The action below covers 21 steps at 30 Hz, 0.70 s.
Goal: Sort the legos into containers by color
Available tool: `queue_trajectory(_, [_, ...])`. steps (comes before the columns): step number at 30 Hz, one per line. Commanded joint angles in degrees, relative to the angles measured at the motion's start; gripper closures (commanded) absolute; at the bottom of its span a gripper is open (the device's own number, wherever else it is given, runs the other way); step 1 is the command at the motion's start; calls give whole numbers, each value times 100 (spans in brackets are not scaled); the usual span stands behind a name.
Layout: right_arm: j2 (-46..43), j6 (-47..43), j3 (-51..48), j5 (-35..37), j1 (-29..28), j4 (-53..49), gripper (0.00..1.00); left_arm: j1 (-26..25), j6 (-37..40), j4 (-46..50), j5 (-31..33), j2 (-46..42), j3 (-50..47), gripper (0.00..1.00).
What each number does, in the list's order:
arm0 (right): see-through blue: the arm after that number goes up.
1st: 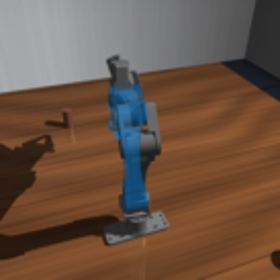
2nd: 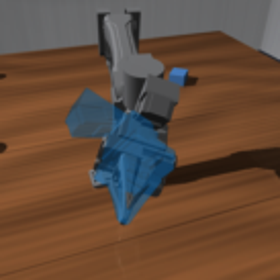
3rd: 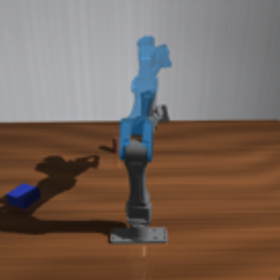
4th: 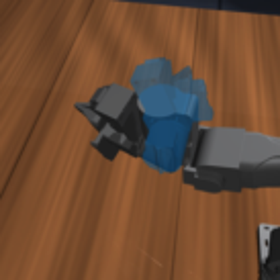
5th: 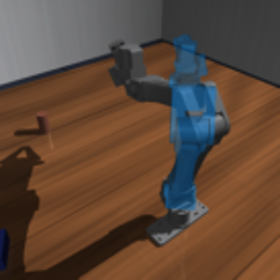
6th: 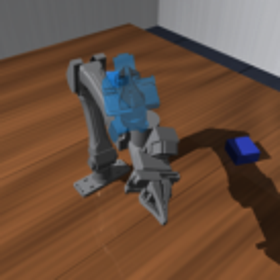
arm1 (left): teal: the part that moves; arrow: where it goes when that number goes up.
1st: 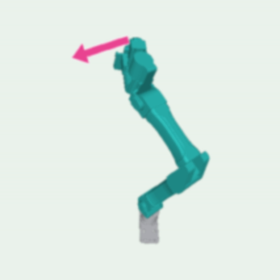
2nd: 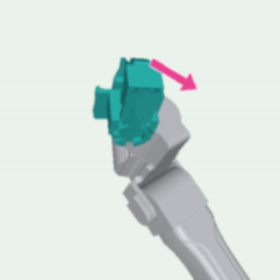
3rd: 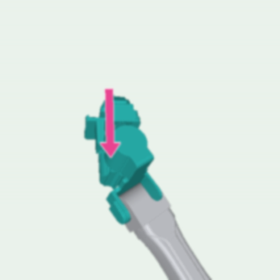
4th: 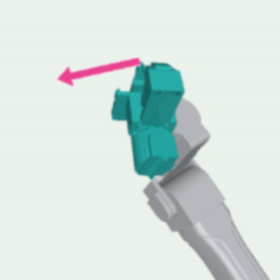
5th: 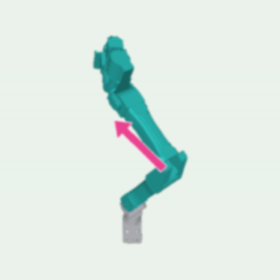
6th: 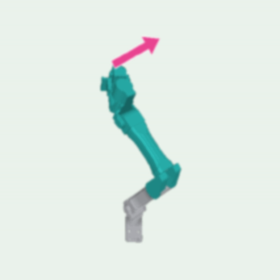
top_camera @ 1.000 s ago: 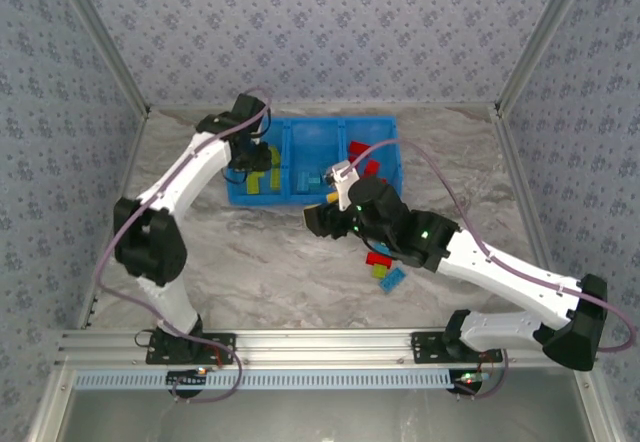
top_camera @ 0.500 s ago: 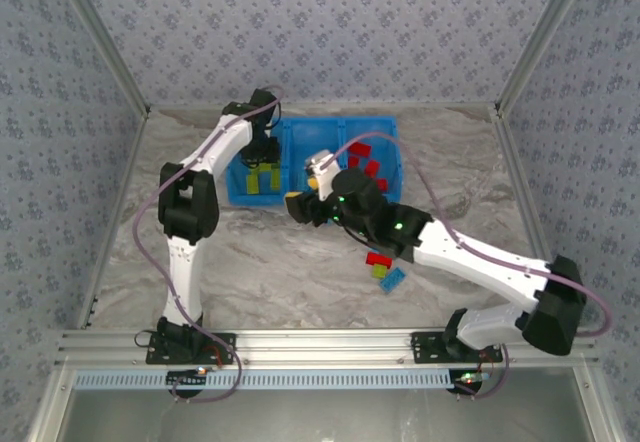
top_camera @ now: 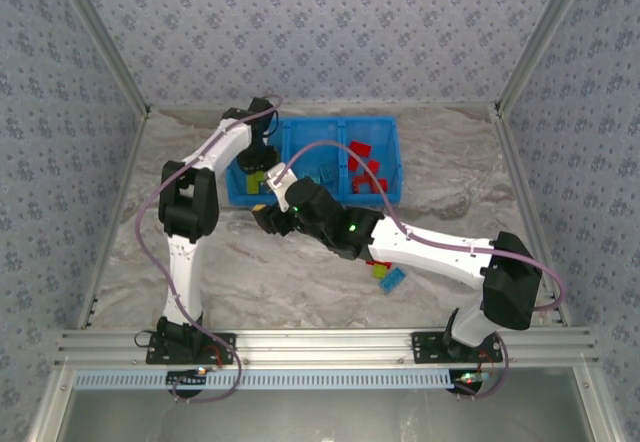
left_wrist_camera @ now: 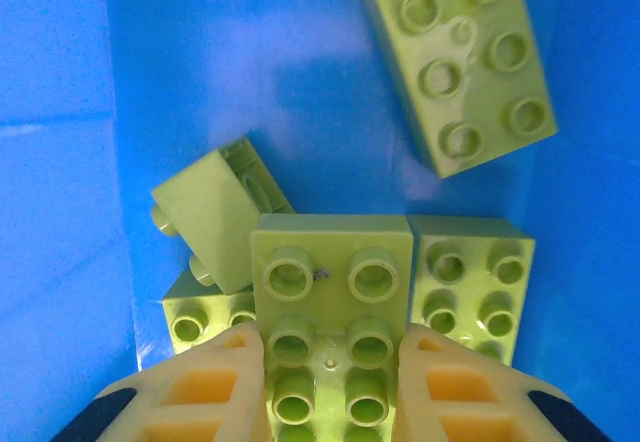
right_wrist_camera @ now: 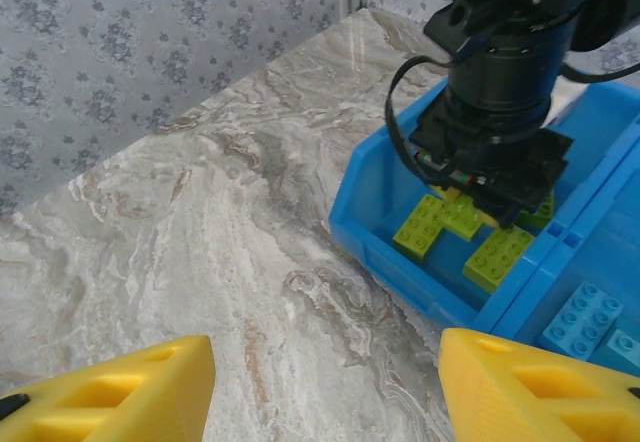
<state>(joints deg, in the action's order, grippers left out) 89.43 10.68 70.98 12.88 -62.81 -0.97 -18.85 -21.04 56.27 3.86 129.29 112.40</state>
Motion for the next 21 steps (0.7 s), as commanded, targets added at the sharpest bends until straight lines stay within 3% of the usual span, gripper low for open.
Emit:
queue_trajectory(1, [41, 78, 154, 262, -47, 56, 36, 13, 3, -56, -85, 98, -209, 70])
queue_trajectory(6, [-71, 100, 129, 470, -47, -102, 36, 13, -59, -115, -78, -220, -304, 52])
queue_trajectory(14, [-661, 170, -216, 724, 158, -451, 36, -11, -209, -165, 51, -1383, -452, 42])
queue_trajectory(21, [-1682, 371, -1081, 495, 897, -1257, 36, -379, -374, -846, 63, -3288, -1351, 39])
